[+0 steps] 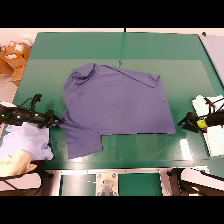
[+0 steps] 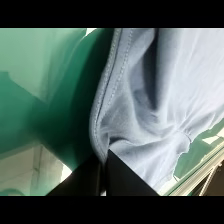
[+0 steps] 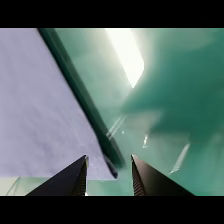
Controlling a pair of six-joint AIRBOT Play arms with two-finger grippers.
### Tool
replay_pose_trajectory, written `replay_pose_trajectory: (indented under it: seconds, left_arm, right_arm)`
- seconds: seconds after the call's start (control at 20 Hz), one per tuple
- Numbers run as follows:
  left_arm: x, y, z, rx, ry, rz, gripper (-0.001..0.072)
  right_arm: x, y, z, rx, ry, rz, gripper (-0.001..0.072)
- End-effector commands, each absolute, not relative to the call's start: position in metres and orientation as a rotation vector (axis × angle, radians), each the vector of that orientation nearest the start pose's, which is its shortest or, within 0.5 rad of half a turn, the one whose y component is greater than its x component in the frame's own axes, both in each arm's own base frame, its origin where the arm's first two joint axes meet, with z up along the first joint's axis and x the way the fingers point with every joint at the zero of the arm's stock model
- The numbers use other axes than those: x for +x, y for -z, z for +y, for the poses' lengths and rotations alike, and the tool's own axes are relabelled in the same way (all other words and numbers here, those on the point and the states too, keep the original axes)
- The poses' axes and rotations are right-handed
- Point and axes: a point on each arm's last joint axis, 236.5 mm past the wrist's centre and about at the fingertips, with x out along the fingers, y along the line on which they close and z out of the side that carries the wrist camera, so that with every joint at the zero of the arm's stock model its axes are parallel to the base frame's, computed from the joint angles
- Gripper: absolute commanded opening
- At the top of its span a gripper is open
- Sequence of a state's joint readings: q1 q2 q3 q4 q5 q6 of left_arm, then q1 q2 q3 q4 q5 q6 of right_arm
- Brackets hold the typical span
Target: Fold the shirts.
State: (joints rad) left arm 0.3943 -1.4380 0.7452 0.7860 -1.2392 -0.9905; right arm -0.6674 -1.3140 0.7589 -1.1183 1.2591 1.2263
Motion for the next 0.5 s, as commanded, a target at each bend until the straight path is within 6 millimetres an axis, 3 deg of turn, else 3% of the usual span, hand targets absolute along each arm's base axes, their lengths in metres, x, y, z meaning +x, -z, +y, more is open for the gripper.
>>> replay_pose_trajectory:
  seconds: [0.0, 0.15, 0.45]
  left_arm:
    - [0.292, 0.093, -0.05, -0.76, 0.431, 1.457, 0.0021]
    - [0.291, 0.092, -0.051, -0.764, 0.437, 1.461, 0.0021]
    - [0.292, 0.092, -0.051, -0.764, 0.435, 1.458, 0.0021]
  right_arm:
    - [0.242, 0.116, -0.032, 0.914, -0.103, 1.517, 0.0333]
    - [0.237, 0.121, -0.016, 0.943, -0.18, 1.563, 0.0333]
    - [0.239, 0.122, -0.018, 0.924, -0.181, 1.55, 0.0331]
